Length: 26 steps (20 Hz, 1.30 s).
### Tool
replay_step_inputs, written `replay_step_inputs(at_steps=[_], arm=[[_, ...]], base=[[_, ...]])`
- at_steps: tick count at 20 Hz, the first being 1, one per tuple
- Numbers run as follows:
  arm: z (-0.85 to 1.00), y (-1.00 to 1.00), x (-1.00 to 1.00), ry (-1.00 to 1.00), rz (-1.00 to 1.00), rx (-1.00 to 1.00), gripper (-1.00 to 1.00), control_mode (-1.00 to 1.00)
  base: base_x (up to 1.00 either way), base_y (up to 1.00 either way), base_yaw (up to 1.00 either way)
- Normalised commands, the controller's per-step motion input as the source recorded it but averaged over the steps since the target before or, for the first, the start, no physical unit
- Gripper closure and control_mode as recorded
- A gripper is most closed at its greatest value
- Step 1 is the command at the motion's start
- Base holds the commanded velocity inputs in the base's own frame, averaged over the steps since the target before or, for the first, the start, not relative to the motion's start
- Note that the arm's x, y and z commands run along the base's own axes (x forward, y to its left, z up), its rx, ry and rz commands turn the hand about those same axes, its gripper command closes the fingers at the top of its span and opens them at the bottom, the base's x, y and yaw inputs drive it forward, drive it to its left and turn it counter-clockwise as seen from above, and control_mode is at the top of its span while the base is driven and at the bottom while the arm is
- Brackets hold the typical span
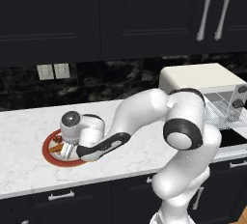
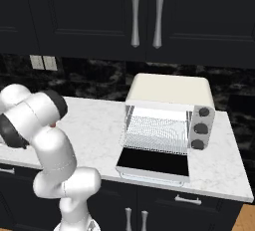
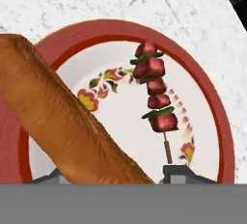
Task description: Pick up the kebab skewer and baguette bread, and place them inside the toaster oven. Close the toaster oven door and start by setting the timer.
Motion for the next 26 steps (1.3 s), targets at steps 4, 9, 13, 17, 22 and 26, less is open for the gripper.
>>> replay_step_inputs(at_steps=[4,9,13,17,22,26], arm=[[0.87,-0.75,-1.00,-0.22,0.00,0.09,1.00,-1.00],[0.93,-1.00,-0.95,0.01,-0.11,0.10,1.00,-1.00],[1.00,-1.00,-0.69,0.02,-0.04,0.03,1.00,-1.00],[0.97,-1.00,-0.59,0.01,0.00,0.00,1.00,-1.00],[0.81,-1.00,-0.45,0.00,0.06,0.00,1.00,-1.00],[0.71,-1.00,-0.40,-0.01,0.14,0.00,1.00,-1.00]], base=[[0.00,0.00,0.00],[0.00,0.00,0.00],[0.00,0.00,0.00],[0.00,0.00,0.00],[0.00,0.00,0.00],[0.00,0.00,0.00]])
